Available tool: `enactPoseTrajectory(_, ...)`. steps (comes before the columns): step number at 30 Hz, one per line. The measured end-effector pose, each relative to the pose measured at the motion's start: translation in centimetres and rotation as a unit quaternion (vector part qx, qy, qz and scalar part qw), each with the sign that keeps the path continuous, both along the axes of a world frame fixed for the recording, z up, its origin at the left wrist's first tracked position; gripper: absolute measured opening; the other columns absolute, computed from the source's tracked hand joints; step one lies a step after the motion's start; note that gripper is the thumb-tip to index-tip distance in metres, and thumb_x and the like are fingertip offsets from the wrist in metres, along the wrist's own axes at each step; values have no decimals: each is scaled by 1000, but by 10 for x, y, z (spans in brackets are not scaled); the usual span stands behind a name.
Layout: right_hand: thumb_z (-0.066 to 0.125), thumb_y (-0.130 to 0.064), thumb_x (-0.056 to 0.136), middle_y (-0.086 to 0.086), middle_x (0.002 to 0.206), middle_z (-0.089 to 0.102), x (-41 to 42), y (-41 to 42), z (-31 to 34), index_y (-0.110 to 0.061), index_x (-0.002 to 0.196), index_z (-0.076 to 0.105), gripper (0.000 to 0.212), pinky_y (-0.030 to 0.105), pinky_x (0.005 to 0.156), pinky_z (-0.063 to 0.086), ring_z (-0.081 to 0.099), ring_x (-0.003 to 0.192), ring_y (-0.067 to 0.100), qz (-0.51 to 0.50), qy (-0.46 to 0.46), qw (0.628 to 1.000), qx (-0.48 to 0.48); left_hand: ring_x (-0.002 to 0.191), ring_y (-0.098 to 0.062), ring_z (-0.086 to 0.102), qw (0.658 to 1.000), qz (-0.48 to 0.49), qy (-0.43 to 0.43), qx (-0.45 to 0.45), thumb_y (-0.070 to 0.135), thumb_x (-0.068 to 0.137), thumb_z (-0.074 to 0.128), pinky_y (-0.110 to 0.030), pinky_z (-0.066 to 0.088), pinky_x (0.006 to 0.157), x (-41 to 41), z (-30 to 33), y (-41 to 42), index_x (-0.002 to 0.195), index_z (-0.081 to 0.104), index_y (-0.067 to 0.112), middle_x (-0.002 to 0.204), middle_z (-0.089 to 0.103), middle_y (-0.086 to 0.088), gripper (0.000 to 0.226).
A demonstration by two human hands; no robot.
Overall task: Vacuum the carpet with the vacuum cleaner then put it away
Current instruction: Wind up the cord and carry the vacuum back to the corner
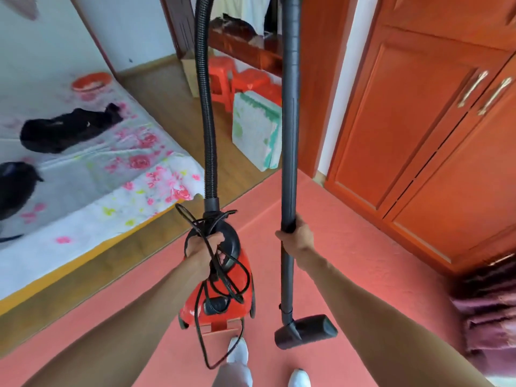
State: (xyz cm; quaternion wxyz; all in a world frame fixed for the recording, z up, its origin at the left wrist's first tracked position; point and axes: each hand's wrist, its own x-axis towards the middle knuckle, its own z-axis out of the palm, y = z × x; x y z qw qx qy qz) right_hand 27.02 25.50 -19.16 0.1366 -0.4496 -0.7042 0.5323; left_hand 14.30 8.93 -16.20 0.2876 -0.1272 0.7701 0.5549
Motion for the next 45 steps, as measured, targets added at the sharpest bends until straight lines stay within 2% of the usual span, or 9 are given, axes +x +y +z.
enactPoseTrajectory(5, 73, -5, 80, 7, 94, 67, -5, 0, -2, -17, 100, 58, 28, 38, 78, 52, 63, 89, 30, -32, 64, 997, -36, 31, -21, 43, 999, -45, 4, -2, 7, 76, 66, -20, 37, 35, -10, 9, -9, 58, 50, 6, 49, 43, -11, 25)
enactPoseTrajectory(10, 74, -3, 80, 7, 96, 68, -18, 2, -2, -20, 101, 57, 32, 39, 82, 53, 63, 91, 27, -82, 93, 991, -41, 34, -20, 42, 993, -115, 15, 17, 5, 76, 66, -20, 36, 37, -39, 11, 1, 53, 50, 7, 50, 45, -11, 29)
enactPoseTrajectory(16, 76, -13, 80, 7, 88, 62, -60, 25, 20, -8, 108, 63, 32, 27, 56, 46, 59, 82, 28, -136, 22, 984, -111, 29, -18, 42, 979, -192, 38, 54, 6, 78, 64, -20, 34, 39, -92, 24, 31, 56, 51, 7, 48, 47, -9, 26)
enactPoseTrajectory(20, 79, -17, 79, 11, 94, 64, -81, 37, 23, -10, 103, 62, 30, 48, 64, 57, 62, 83, 30, -145, -46, 981, -120, 31, -18, 43, 971, -220, 58, 72, 3, 75, 64, -21, 35, 40, -127, 40, 61, 56, 53, 6, 44, 48, -7, 22)
enactPoseTrajectory(25, 75, -1, 74, 13, 94, 70, -95, 60, 18, -13, 89, 67, 21, 50, 68, 61, 68, 83, 31, -196, 4, 975, -103, 31, -19, 42, 957, -285, 39, 45, 7, 73, 65, -22, 34, 43, -168, 31, 95, 54, 52, 8, 49, 48, -9, 23)
enactPoseTrajectory(29, 71, 6, 75, 10, 84, 68, -112, 95, 19, -13, 82, 67, 20, 51, 76, 58, 65, 81, 29, -216, 51, 969, -113, 32, -19, 42, 948, -316, 38, 14, 7, 74, 65, -23, 35, 44, -197, 19, 137, 57, 53, 6, 50, 48, -10, 21)
enactPoseTrajectory(35, 76, -10, 76, 7, 86, 68, -160, 186, -7, -16, 94, 68, 21, 50, 78, 60, 67, 82, 28, -247, 83, 957, -131, 40, -22, 45, 935, -346, 78, -22, 6, 75, 67, -25, 37, 45, -237, -5, 220, 64, 62, 6, 51, 53, -7, 12)
enactPoseTrajectory(40, 74, -9, 80, 7, 93, 68, -203, 269, -32, -13, 107, 68, 28, 32, 70, 52, 64, 81, 23, -248, 72, 958, -127, 42, -22, 49, 935, -346, 63, -52, 6, 74, 68, -25, 39, 45, -275, -17, 302, 63, 63, 8, 45, 55, -3, 12)
enactPoseTrajectory(45, 75, -7, 79, 7, 92, 69, -230, 342, -47, -13, 104, 70, 27, 38, 74, 57, 67, 87, 27, -241, 47, 960, -137, 35, -20, 46, 935, -343, 52, -73, 4, 77, 66, -20, 36, 35, -309, -26, 382, 69, 60, 5, 49, 53, -7, 10)
